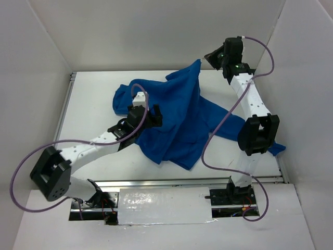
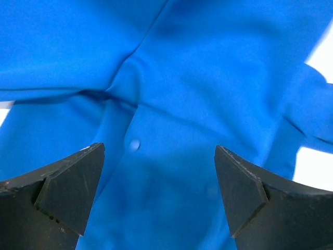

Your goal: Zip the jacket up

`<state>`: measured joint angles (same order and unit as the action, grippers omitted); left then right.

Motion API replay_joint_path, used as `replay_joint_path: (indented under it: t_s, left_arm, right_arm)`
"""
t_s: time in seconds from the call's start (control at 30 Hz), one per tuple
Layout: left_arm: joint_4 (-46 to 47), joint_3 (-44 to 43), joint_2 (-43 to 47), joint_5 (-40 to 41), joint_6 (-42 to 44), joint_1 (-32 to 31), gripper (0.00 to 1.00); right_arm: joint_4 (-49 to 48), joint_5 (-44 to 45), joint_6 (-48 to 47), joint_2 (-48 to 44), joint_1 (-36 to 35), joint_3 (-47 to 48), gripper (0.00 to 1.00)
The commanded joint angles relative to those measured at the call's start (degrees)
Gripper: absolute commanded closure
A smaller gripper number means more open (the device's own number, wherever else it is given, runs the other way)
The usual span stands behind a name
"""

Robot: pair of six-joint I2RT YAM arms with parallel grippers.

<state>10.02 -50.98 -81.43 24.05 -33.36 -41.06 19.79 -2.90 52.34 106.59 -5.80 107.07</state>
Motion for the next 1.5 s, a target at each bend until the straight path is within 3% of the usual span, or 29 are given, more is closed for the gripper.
replay_joint_path:
  t_s: [0.0,0.03,0.13,0.17,0.23,0.3,0.33,0.37,0.5,0.6,0.63,0.9,1.07,1.2,1.33,1.47]
  left_arm:
    - [-7.81,-0.27,8.64,-0.93,-1.09,0.01,0.01]
    - [-8.96,0.09,12.05,-2.50,-1.26,-0.07,0.01]
    - [-15.90,0.88,18.47,-3.66,-2.23,-0.25,0.01]
    - [-17.39,1.32,19.80,-3.84,-2.49,-0.25,0.01]
    - [-21.96,1.59,23.58,-3.58,-2.67,-0.16,0.01]
    - [-26.17,1.67,26.39,-2.00,-2.50,0.01,0.01]
    - [-27.50,1.41,27.10,-1.21,-2.49,0.01,0.01]
    - [-28.82,0.89,27.63,0.28,-2.58,0.19,0.01]
    - [-34.88,-2.18,28.17,4.42,-5.21,2.11,0.01]
    - [-36.56,-4.12,27.73,2.58,-6.27,3.70,0.01]
    - [-37.61,-5.61,27.90,2.23,-7.14,5.62,0.01]
    - [-46.05,-15.63,32.38,9.68,-1.63,6.52,0.01]
    - [-51.14,-18.80,34.40,13.04,-0.21,6.69,0.01]
    - [-52.29,-18.46,38.88,17.15,1.10,6.69,0.01]
    - [-54.93,-17.40,43.54,22.43,1.20,6.69,0.01]
    - [-58.09,-17.13,47.58,25.51,0.67,6.69,0.01]
  right_arm:
    - [-3.27,5.45,-2.59,4.23,-0.35,7.26,1.00]
    - [-3.18,5.18,-2.85,6.25,-0.35,7.71,1.00]
    - [-4.32,4.04,-3.12,8.10,-0.35,7.90,0.87]
    - [-4.50,3.78,-3.12,8.29,-0.35,7.72,0.75]
    - [-4.85,3.51,-2.94,8.11,-0.09,7.11,0.65]
    - [-4.94,3.34,-3.03,6.80,-0.17,6.58,0.39]
    - [-4.68,3.34,-3.29,5.92,-0.26,6.40,0.37]
    - [-4.67,3.34,-3.38,4.09,-0.17,6.23,0.17]
    - [-3.01,3.25,-4.34,-3.30,-0.26,3.51,0.15]
    - [-1.08,3.16,-6.44,-12.17,-0.26,-0.71,0.13]
    - [-0.29,2.46,-7.33,-14.63,-0.26,-1.76,0.00]
    - [4.98,-5.36,-15.24,-45.36,-0.61,-26.19,0.00]
    - [14.99,-3.18,-21.40,-54.19,-0.61,-32.09,0.00]
    - [17.74,-10.09,-22.71,-62.36,-0.79,-38.85,0.00]
    - [20.01,-1.53,-23.68,-71.76,-7.10,-42.99,0.00]
    - [27.56,5.52,-24.56,-77.56,-13.07,-40.71,0.00]
